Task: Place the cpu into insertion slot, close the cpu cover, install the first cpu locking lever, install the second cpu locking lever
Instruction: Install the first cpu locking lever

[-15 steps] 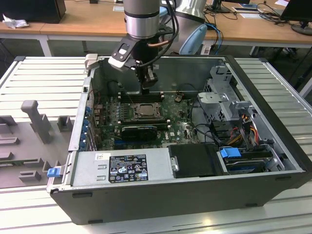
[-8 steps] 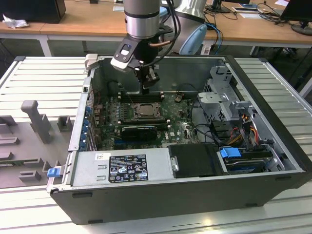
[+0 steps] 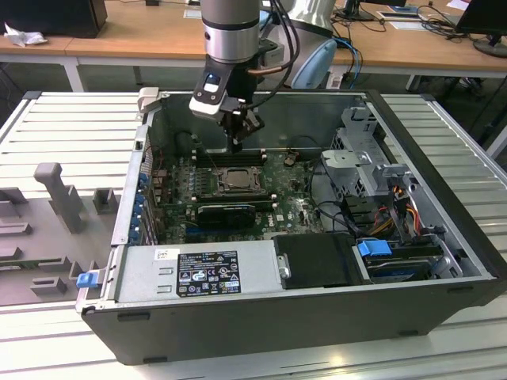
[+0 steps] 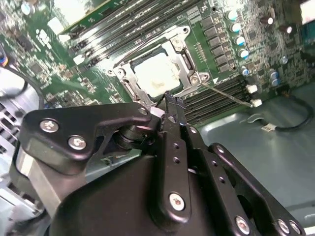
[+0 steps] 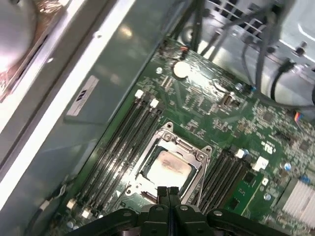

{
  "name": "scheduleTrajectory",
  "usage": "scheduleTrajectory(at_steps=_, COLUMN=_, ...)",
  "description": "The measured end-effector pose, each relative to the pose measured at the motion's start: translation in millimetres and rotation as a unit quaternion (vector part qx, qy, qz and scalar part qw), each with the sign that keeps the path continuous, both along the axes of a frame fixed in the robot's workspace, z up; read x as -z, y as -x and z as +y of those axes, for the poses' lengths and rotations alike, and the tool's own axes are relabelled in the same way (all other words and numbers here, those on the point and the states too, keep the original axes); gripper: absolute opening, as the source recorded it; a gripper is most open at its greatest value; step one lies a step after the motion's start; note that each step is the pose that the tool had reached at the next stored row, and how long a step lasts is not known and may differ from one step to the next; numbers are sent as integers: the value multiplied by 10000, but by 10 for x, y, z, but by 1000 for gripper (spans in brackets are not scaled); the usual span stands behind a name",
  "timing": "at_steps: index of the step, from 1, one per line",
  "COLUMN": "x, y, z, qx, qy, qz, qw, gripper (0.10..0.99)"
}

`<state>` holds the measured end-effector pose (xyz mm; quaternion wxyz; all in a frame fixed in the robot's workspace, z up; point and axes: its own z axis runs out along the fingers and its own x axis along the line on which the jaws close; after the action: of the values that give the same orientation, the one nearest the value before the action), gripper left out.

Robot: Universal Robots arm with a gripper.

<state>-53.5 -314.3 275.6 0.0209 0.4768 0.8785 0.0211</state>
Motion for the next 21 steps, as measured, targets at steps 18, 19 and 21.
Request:
scheduleTrajectory(at_steps=18, x=0, y=0, z=0, qx=-1104, qy=0, qz=0, qw=9939, gripper=106)
scheduleTrajectory(at_steps=19, x=0, y=0, z=0, qx=-1149, qy=0, qz=0, qw=9934, gripper=106)
scheduleTrajectory(at_steps=21, x=0, y=0, z=0, qx=-1258, qy=0, qz=0, qw=9921, gripper=106)
